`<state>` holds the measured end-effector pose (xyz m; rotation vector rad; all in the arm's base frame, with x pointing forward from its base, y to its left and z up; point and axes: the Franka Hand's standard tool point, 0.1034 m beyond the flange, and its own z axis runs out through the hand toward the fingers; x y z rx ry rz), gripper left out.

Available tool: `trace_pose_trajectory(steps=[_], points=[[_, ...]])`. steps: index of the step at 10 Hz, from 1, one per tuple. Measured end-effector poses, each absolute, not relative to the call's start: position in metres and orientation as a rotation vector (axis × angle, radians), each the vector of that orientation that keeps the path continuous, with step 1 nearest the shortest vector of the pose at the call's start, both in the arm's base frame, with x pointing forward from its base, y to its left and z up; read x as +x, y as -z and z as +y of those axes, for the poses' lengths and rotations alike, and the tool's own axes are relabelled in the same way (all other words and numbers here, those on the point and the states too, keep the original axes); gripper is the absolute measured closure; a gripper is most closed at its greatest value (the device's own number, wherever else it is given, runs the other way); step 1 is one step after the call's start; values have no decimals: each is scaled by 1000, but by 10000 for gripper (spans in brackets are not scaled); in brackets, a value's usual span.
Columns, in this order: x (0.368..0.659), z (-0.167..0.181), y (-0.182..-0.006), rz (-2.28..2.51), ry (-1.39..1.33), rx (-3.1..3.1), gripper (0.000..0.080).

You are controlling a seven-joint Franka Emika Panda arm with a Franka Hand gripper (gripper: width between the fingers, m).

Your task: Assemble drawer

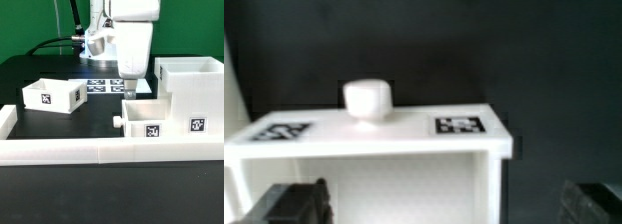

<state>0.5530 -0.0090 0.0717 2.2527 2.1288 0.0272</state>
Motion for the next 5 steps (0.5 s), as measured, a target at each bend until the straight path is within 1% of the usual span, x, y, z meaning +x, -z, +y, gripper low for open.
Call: trace_pose_trajectory(steps=[2,3,5], points=[[558,-35,-75,2181,-27,2196,150],[557,-49,-71,2190,-30,2201,150],[551,-62,-59,2241,-34,2189,150]])
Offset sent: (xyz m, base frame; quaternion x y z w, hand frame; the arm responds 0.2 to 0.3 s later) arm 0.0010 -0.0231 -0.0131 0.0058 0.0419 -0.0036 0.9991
